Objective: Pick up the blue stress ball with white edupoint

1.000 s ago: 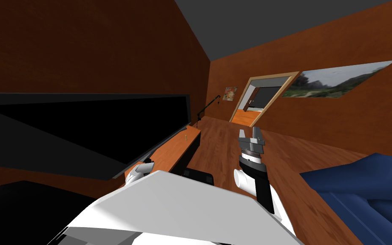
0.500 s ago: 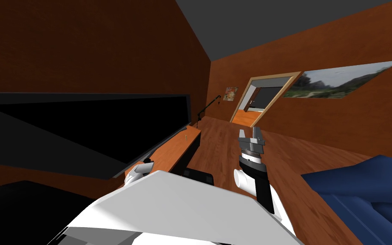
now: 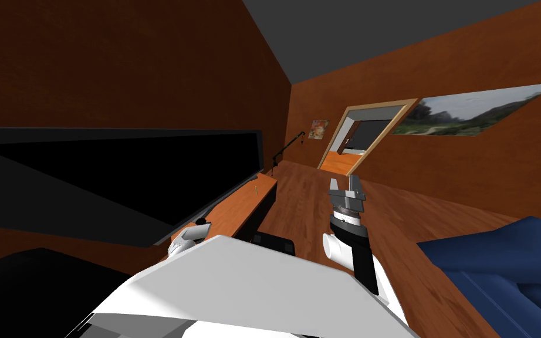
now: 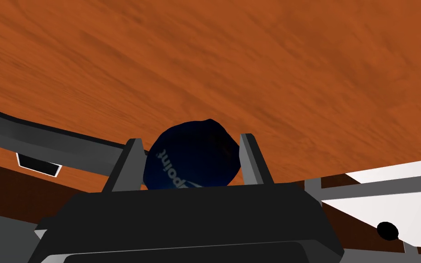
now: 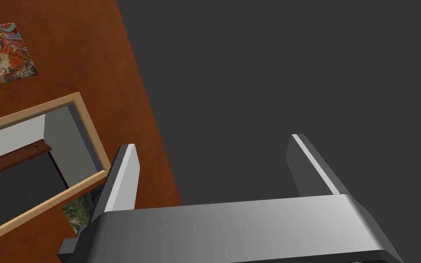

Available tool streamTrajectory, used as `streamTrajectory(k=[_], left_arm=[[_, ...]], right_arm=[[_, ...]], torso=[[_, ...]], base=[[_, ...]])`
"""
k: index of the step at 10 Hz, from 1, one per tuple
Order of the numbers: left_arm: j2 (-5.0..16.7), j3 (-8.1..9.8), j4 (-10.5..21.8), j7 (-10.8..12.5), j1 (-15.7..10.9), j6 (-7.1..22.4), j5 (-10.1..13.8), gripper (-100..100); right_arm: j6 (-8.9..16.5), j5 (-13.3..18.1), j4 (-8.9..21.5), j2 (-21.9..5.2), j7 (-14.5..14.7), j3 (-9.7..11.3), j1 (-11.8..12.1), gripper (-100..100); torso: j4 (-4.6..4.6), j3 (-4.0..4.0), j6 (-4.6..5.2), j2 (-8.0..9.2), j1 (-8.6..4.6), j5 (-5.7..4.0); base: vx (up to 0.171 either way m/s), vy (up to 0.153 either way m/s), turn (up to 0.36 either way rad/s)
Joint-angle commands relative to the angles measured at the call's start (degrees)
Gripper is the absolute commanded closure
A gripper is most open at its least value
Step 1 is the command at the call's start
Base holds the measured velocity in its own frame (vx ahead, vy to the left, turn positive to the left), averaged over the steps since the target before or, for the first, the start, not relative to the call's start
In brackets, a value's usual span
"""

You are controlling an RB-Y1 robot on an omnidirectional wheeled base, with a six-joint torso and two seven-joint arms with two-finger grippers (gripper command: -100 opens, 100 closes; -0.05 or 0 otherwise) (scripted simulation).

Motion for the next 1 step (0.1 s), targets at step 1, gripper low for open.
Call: streamTrajectory(k=[1], left_arm=[[0.00, 0.00, 0.00, 0.00, 0.00, 0.00, 0.00, 0]], right_arm=[[0.00, 0.00, 0.00, 0.00, 0.00, 0.00, 0.00, 0]], torso=[[0.00, 0.00, 0.00, 0.00, 0.00, 0.00]], base=[[0.000, 0.000, 0.000]])
